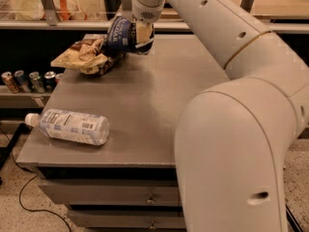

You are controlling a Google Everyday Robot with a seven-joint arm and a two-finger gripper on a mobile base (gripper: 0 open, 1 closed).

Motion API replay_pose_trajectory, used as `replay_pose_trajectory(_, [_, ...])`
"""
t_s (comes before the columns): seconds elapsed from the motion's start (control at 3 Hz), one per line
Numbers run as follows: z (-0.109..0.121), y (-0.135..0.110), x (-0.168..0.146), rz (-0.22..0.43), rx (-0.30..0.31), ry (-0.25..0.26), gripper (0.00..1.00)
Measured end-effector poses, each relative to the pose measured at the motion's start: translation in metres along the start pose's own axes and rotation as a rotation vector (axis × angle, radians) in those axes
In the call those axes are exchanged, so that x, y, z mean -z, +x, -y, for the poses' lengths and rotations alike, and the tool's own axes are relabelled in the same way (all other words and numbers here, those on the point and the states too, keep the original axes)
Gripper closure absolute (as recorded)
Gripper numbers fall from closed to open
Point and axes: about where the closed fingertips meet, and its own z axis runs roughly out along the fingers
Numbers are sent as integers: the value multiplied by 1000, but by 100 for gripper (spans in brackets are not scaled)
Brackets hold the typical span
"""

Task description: Move blue chip bag near brown chip bag

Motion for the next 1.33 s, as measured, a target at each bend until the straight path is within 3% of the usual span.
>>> replay_pose_trajectory(1.0, [0,-9,-22,15,-13,-50,13])
replay_pose_trajectory(1.33, [0,-10,-23,16,-11,-59,0])
